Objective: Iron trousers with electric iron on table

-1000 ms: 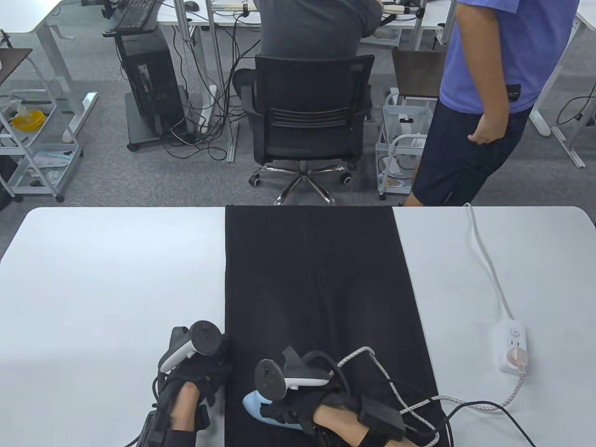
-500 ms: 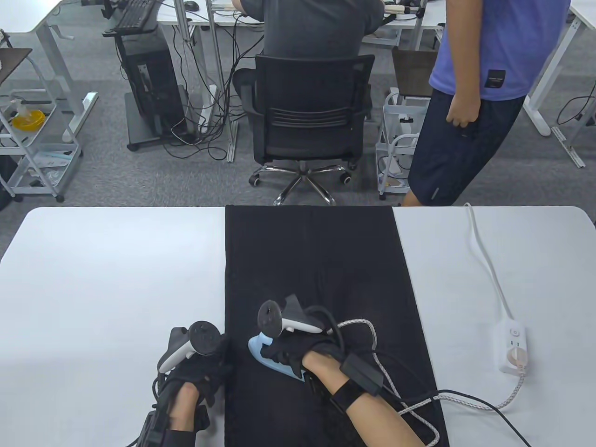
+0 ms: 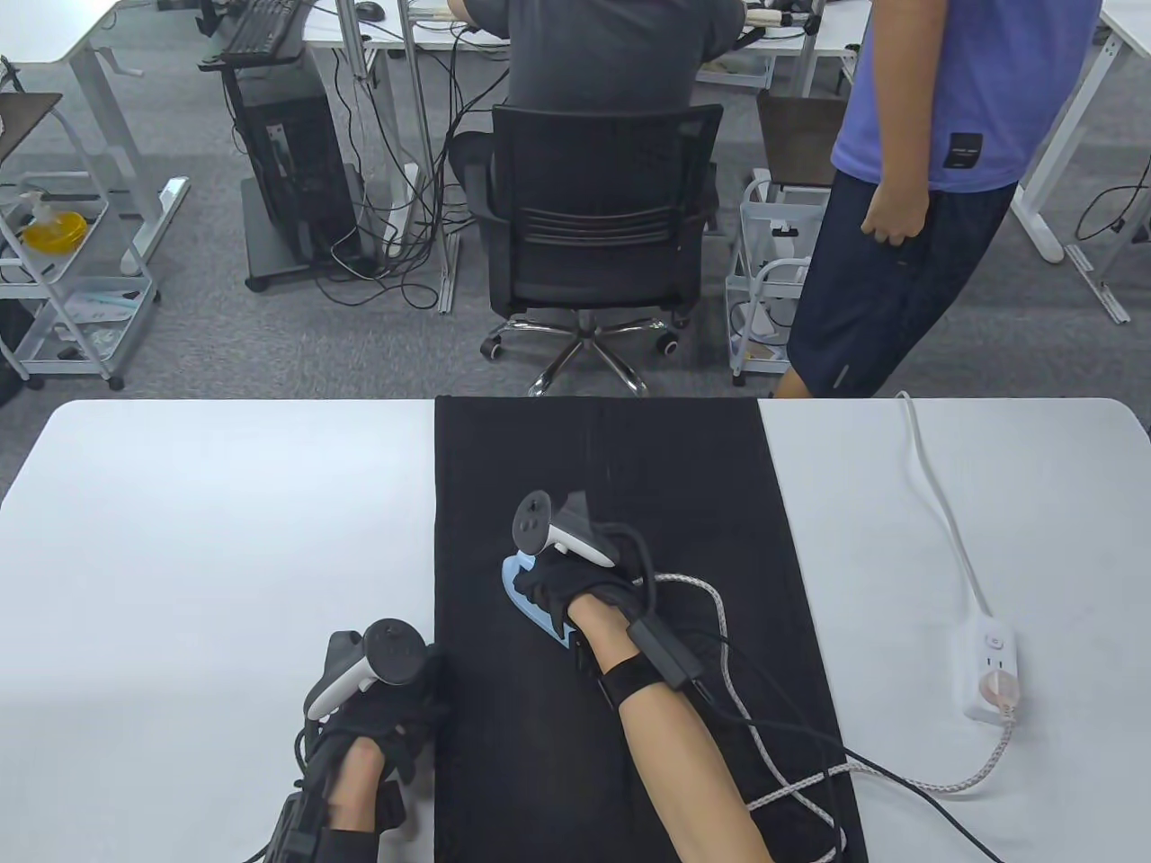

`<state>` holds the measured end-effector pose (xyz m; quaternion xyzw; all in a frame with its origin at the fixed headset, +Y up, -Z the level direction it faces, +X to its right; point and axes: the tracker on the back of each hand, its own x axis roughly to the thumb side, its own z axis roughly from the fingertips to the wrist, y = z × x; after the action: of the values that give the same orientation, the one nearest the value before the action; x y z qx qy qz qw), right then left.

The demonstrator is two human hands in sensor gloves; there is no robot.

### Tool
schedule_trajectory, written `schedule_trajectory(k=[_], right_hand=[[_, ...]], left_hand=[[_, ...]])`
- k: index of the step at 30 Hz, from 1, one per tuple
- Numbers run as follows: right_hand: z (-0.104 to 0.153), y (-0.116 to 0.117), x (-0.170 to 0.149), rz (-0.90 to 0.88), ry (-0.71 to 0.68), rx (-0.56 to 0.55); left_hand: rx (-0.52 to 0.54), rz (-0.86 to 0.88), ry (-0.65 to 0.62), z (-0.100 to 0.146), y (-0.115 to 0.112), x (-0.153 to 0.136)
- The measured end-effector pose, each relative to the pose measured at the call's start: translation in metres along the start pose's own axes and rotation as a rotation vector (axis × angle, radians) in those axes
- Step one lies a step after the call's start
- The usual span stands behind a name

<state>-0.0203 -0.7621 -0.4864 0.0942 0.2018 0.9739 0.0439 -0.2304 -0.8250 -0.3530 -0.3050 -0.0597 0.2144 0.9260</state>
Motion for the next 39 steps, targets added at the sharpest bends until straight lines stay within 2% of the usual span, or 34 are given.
schedule_trajectory(k=[6,13,19,24,27,30,33,35,39], right_hand=[[0.020,0.009,0.000,0.025,-0.063,0.022],[0.075,0.034,0.010,0.093,-0.223,0.046],[0.136,0.063,0.022,0.154,-0.374,0.065],[0.175,0.080,0.026,0.202,-0.477,0.065],[0.189,0.086,0.025,0.222,-0.513,0.031],[0.185,0.085,0.025,0.214,-0.515,0.054],[0.170,0.079,0.028,0.202,-0.507,0.055],[0.155,0.072,0.030,0.200,-0.495,0.055],[0.109,0.053,0.033,0.161,-0.415,0.043]], left_hand=[[-0.008,-0.002,-0.002,0.000,0.001,-0.001],[-0.008,0.005,-0.004,-0.001,0.001,-0.001],[-0.005,0.008,-0.005,-0.001,0.001,-0.002],[-0.004,0.008,-0.003,0.000,0.001,-0.002],[-0.003,0.010,-0.004,0.000,0.002,-0.002],[-0.002,0.011,-0.003,-0.001,0.002,-0.002],[-0.002,0.014,-0.004,-0.001,0.002,-0.003],[-0.001,0.013,-0.004,0.000,0.001,-0.003],[-0.001,0.011,-0.006,0.000,0.001,-0.003]])
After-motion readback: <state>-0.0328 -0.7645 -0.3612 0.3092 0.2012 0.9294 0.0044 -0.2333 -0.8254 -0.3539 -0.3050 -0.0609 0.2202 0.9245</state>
